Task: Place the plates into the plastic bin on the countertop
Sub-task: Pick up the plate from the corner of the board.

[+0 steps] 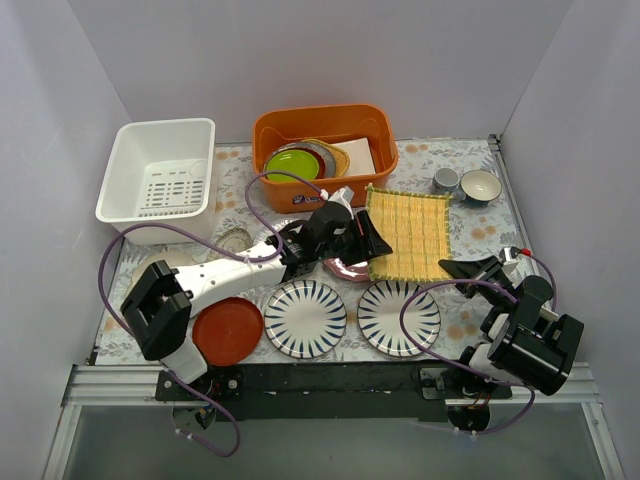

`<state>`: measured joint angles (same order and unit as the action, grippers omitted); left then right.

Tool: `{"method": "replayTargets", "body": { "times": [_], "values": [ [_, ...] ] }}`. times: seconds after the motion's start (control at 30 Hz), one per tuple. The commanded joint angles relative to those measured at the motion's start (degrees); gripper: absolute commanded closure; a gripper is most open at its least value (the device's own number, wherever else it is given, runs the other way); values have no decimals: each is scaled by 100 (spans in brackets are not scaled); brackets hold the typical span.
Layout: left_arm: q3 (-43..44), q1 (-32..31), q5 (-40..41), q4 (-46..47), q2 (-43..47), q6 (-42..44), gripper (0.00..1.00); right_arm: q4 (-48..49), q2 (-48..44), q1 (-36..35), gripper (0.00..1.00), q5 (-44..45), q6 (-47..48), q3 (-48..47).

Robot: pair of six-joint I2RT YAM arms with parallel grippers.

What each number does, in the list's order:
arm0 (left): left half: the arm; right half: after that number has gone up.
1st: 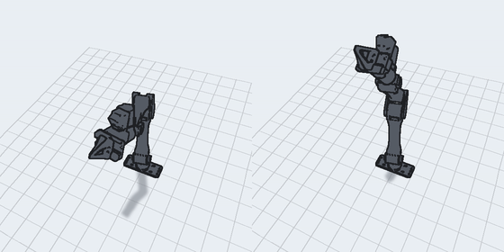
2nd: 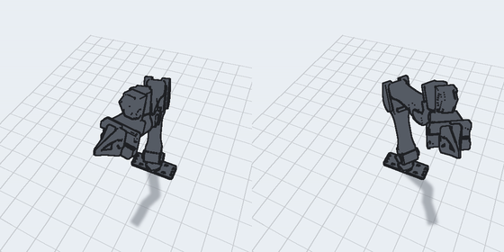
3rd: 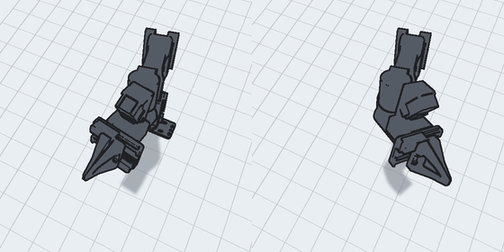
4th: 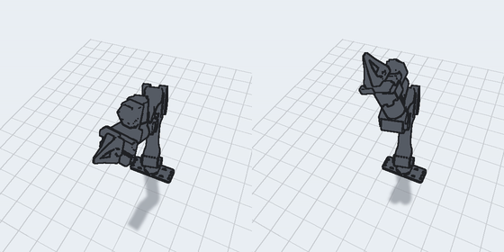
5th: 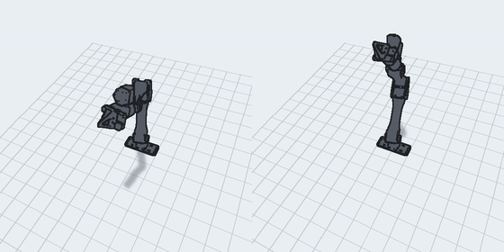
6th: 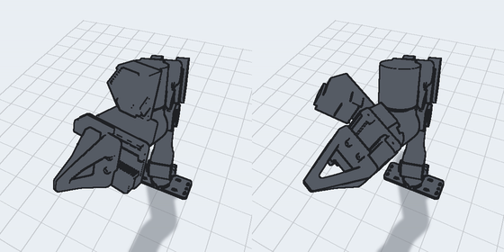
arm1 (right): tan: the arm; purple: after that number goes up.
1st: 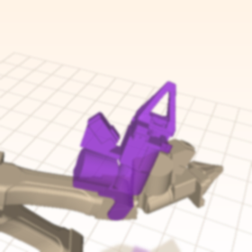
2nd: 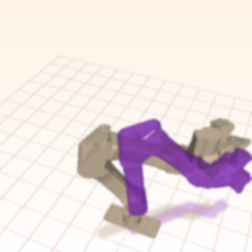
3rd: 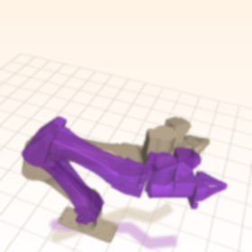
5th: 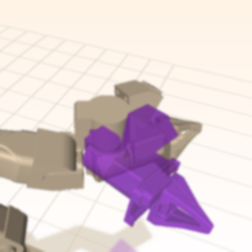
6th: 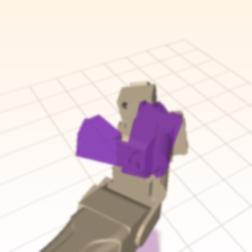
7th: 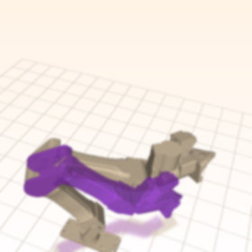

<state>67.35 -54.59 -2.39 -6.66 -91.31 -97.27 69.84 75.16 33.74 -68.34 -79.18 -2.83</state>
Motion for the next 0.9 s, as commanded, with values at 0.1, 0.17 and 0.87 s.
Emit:
{"method": "replayTargets", "body": {
  "times": [0.1, 0.17, 0.87],
  "values": [
    [85, 9, -236, 297, -72, -46, 100, 574, 34, -7, 99, -198, -151, -7],
    [68, 18, -165, 253, -19, -20, 100, 600, 34, -25, 99, -206, -142, -7],
    [-12, 80, 116, -46, 666, 7, 100, 55, -212, -16, 15, -101, 218, 98]
  ]
}}
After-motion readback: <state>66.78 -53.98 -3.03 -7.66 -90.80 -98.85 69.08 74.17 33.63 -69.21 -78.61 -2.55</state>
